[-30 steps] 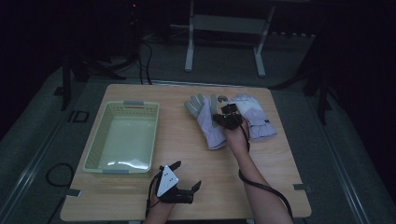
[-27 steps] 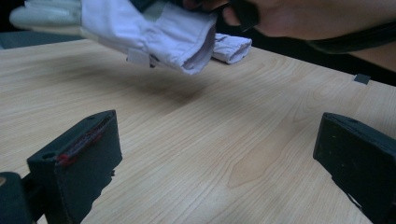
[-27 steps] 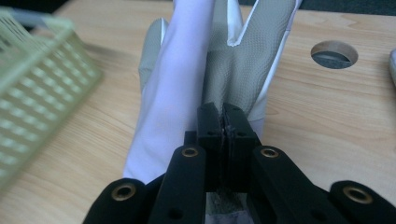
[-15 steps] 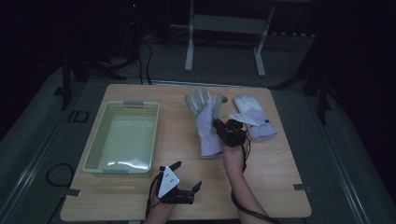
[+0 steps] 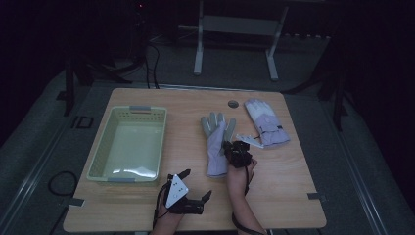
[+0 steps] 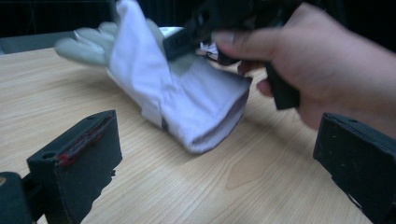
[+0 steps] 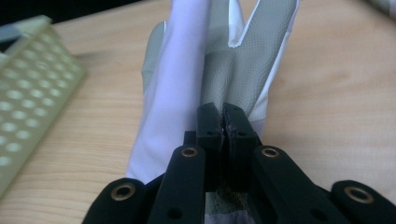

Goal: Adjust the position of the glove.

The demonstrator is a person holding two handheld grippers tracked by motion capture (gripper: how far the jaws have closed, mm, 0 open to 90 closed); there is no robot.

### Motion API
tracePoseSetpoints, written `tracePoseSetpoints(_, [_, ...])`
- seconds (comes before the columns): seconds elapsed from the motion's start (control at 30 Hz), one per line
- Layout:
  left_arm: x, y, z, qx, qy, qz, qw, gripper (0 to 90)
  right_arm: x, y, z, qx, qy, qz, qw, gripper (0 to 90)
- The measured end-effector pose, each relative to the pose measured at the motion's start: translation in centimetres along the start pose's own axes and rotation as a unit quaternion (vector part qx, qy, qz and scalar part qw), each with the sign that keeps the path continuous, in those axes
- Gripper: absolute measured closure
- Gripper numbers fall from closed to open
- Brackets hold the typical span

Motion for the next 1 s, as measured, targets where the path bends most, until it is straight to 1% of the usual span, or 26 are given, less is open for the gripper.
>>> tracePoseSetpoints(0.03, [0.0,0.0,0.0,-0.001,0.000,0.001,1.0000,1.1,0.2,0.2,0.2,0.008,-0.003,0.003,1.0000,86.2])
tracePoseSetpoints(0.13, [0.0,0.0,0.0,0.002,-0.001,0.001,1.0000,1.1,1.3,0.7,1.2,0.003,-0.027,0.028,0.9993,83.9])
tracePoseSetpoints(0.2, [0.0,0.1,0.0,0.001,-0.001,0.002,1.0000,1.1,1.4,0.8,1.3,0.011,-0.030,0.024,0.9992,81.0])
tracePoseSetpoints(0.3, [0.0,0.1,0.0,0.001,-0.002,0.002,1.0000,1.1,0.9,0.9,0.8,0.007,-0.035,0.025,0.9991,77.3])
tracePoseSetpoints(0.37, [0.0,0.0,0.0,0.001,-0.002,0.002,1.0000,1.1,0.3,0.9,0.0,0.004,-0.025,0.020,0.9995,69.7])
tracePoseSetpoints(0.4, [0.0,0.0,0.0,0.001,-0.002,0.002,1.0000,1.1,-0.1,0.9,-0.4,0.000,-0.020,0.017,0.9996,65.9])
tracePoseSetpoints(0.43, [0.0,0.0,0.0,0.001,-0.002,0.002,1.0000,1.1,-0.4,0.8,-0.8,-0.010,-0.018,0.016,0.9997,64.4])
tracePoseSetpoints(0.47, [0.0,0.0,0.0,0.001,-0.002,0.002,1.0000,1.1,-0.9,0.8,-1.3,-0.020,-0.008,0.019,0.9996,63.1])
tracePoseSetpoints(0.5, [0.0,0.0,0.0,0.001,-0.002,0.002,1.0000,1.1,-1.3,0.8,-1.8,-0.029,-0.002,0.014,0.9995,60.5])
tracePoseSetpoints(0.53, [0.0,0.0,0.0,0.001,-0.002,0.002,1.0000,1.1,-1.7,0.9,-2.4,-0.041,0.001,0.014,0.9991,59.8])
tracePoseSetpoints(0.6, [0.0,0.0,0.0,0.001,-0.002,0.002,1.0000,1.1,-2.3,1.2,-3.2,-0.054,0.007,0.011,0.9985,56.9])
tracePoseSetpoints(0.63, [0.0,0.0,0.0,0.000,-0.002,0.002,1.0000,1.1,-2.5,1.4,-3.6,-0.057,0.007,0.009,0.9983,56.8])
tracePoseSetpoints(0.67, [0.0,0.0,0.0,0.000,-0.002,0.002,1.0000,1.1,-2.8,1.7,-4.0,-0.061,0.006,0.003,0.9981,55.9])
tracePoseSetpoints(0.73, [0.1,0.0,0.0,0.000,-0.002,0.002,1.0000,1.1,-3.0,2.3,-4.5,-0.070,0.000,0.001,0.9976,54.5])
tracePoseSetpoints(0.77, [0.0,0.0,0.0,0.000,-0.003,0.002,1.0000,1.1,-3.1,2.6,-4.6,-0.075,-0.009,-0.004,0.9971,54.5])
tracePoseSetpoints(0.8, [0.0,0.0,0.0,-0.001,-0.003,0.002,1.0000,1.1,-3.1,2.9,-4.7,-0.077,-0.020,-0.012,0.9968,54.3])
tracePoseSetpoints(0.83, [0.0,0.0,0.0,-0.001,-0.003,0.002,1.0000,1.1,-3.1,2.9,-4.7,-0.077,-0.020,-0.012,0.9968,54.3])
tracePoseSetpoints(0.87, [0.1,0.0,0.0,-0.002,-0.003,0.002,1.0000,1.1,-3.1,3.2,-4.8,-0.076,-0.026,-0.014,0.9967,53.5])
tracePoseSetpoints(0.9, [0.1,0.0,0.0,-0.002,-0.003,0.002,1.0000,1.1,-3.2,3.9,-5.1,-0.089,-0.033,-0.019,0.9953,53.4])
tracePoseSetpoints(0.93, [0.1,0.0,0.0,-0.001,-0.003,0.002,1.0000,1.1,-3.3,4.2,-5.2,-0.096,-0.036,-0.017,0.9946,53.4])
tracePoseSetpoints(0.97, [0.1,0.0,0.0,-0.001,-0.003,0.002,1.0000,1.1,-3.4,4.5,-5.4,-0.102,-0.038,-0.021,0.9938,52.3])
tracePoseSetpoints(1.0, [0.1,0.0,0.0,0.000,-0.004,0.003,1.0000,1.1,-3.5,4.9,-5.6,-0.108,-0.040,-0.017,0.9932,53.1])
Point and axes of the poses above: each handheld gripper's, and its own axes: x roughly forward along the jaws, z roughly out of its underside, y roughly to its right, the point moved 6 cm from there along x, roughly forward along the jaws, and after that the axes turned 2 degrees about -y, right-handed, at the moved point
